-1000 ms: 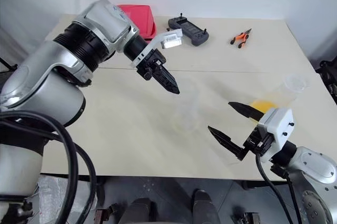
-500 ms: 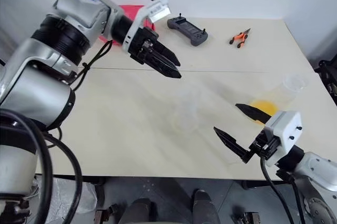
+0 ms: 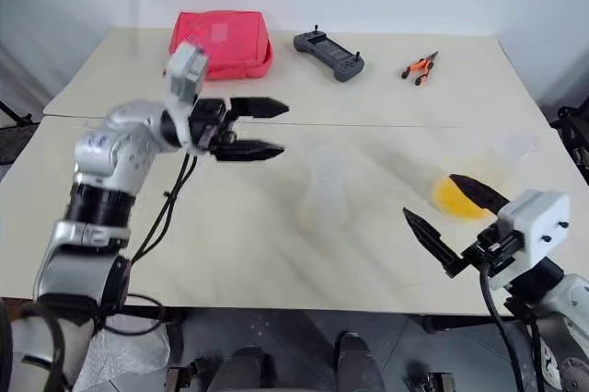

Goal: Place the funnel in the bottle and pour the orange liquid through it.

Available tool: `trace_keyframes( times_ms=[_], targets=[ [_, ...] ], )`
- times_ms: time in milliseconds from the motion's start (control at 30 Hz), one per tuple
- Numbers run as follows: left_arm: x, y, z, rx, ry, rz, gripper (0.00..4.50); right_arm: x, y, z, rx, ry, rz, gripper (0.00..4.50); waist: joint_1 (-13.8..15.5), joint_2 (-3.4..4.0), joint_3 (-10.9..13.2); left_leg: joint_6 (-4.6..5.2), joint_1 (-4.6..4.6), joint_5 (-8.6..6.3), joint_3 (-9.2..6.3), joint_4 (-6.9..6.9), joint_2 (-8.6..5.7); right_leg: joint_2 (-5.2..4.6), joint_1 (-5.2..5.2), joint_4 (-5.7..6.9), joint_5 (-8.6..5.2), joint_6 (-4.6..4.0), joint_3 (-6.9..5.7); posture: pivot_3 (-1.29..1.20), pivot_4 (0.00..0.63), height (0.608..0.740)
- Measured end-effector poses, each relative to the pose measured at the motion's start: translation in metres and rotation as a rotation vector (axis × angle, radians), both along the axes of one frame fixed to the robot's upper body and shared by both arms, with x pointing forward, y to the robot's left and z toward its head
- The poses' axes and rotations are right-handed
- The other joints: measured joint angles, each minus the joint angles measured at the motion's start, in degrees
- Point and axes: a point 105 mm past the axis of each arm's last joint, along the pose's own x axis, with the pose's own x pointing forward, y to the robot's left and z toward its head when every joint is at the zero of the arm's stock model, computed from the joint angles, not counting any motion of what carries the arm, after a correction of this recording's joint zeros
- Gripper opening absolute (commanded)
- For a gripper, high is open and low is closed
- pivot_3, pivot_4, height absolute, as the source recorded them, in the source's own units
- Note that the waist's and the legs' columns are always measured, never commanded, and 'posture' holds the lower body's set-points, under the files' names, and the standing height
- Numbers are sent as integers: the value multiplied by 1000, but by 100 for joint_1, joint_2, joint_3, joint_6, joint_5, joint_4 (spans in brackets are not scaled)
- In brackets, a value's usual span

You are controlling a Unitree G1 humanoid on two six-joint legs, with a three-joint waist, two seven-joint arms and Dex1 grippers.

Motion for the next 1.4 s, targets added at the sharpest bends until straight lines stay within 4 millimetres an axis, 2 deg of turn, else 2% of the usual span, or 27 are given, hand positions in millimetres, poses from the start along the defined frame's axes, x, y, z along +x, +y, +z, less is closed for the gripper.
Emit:
trace_keyframes(
  times_ms=[33,167,300,467,567,700,933,1100,1233,1400],
  targets=[
    [0,4,-6,-13,-1,22,4471,-1,-3,-2,4,8,-26,4500,14,0,0,-1,-2,1,0,3,0,0,0,-1,0,0,0,0,150,740],
    [-3,18,-9,-73,-77,78,4471,-15,-14,-6,14,25,-163,4500,98,7,-5,-1,1,1,2,2,-1,0,2,-1,2,3,2,0,150,740],
    [-9,30,-39,-64,-45,107,4471,-34,-25,-17,91,54,-372,4500,106,16,-11,-1,2,0,2,1,-1,0,3,-1,0,0,1,0,150,740],
    [-6,31,-50,-68,-70,121,4471,-46,-27,-23,98,65,-491,4500,95,15,-11,11,12,-6,4,4,-3,0,13,-14,0,-1,5,0,150,740],
    [-5,30,-54,-68,-74,117,4471,-45,-30,-22,98,53,-519,4500,88,15,-11,11,14,-6,1,3,-3,1,12,-12,0,-3,4,0,150,740],
    [-5,25,-53,-73,-86,95,4471,-25,-42,-16,95,-3,-518,4500,48,15,-11,12,18,-6,4,3,-3,1,12,-10,0,-3,5,0,150,740],
    [-4,27,-55,-54,-78,97,4471,24,-79,-14,97,-18,-548,4500,-6,17,-12,11,18,-4,1,-1,-2,2,10,-6,-1,-4,4,0,150,740],
    [-5,30,-52,-38,-74,103,4471,55,-87,-12,119,-13,-516,4500,-48,17,-12,10,12,-3,3,1,-2,1,10,0,2,2,6,0,150,740],
    [-7,30,-48,-30,-83,108,4471,66,-87,-8,126,-27,-483,4500,-43,18,-13,-5,8,5,-1,-3,-1,1,4,7,2,2,3,0,150,740],
    [-7,29,-47,-33,-82,119,4471,87,-93,-12,125,-14,-483,4500,-52,18,-12,-5,8,5,6,-1,-2,1,5,1,4,5,6,0,150,740]
  ],
)
